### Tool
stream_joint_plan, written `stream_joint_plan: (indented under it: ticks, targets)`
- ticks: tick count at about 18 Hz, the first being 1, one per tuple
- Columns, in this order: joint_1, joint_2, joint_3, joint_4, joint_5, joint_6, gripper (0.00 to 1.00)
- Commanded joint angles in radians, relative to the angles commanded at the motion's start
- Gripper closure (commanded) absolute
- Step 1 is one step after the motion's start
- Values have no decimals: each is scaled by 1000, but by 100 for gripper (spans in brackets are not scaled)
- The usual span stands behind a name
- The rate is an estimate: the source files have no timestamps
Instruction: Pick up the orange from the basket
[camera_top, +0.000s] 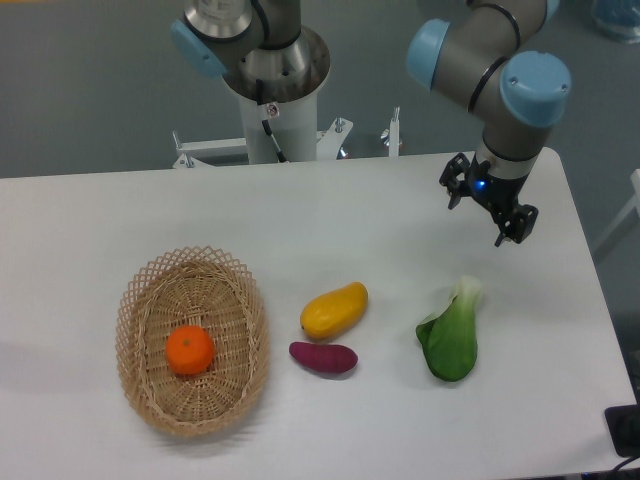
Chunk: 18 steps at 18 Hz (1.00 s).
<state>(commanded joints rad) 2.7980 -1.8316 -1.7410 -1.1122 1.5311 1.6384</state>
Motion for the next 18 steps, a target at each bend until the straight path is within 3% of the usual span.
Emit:
stream_joint_plan:
  ticks: [9, 14, 18]
  targets:
    - [-28, 58, -34, 23, -146, -260, 0]
    - [-113, 55, -34, 86, -152, -494, 0]
    - [-169, 46, -34, 97, -154, -590, 0]
